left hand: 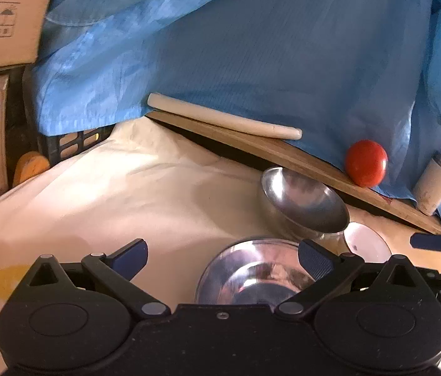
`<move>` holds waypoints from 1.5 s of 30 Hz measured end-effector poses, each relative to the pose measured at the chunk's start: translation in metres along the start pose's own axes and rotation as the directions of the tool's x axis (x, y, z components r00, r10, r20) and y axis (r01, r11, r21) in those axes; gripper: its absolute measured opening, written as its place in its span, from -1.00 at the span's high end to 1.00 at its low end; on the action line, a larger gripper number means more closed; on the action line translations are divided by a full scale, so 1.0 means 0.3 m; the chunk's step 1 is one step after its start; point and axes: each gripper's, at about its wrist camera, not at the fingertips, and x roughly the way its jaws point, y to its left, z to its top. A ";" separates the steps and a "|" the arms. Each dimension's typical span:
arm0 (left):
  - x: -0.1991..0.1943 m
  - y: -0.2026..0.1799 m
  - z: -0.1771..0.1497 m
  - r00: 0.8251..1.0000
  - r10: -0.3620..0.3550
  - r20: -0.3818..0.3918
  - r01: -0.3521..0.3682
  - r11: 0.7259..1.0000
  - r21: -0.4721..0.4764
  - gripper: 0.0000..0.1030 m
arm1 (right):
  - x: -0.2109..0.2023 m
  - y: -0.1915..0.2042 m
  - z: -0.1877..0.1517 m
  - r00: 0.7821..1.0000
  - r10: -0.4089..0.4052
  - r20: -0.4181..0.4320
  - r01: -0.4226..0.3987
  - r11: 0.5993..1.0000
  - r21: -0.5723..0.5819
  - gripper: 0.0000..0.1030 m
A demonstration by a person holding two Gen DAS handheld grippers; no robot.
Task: Organize plates and bowls
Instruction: 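Move both tools to the stainless bowl and close them on its rim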
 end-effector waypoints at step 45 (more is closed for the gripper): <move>0.420 -0.048 0.172 0.976 -0.071 -0.205 0.064 0.997 -0.042 -0.54 | 0.360 -0.108 0.118 0.996 0.000 -0.089 0.016 0.985 0.172 -0.26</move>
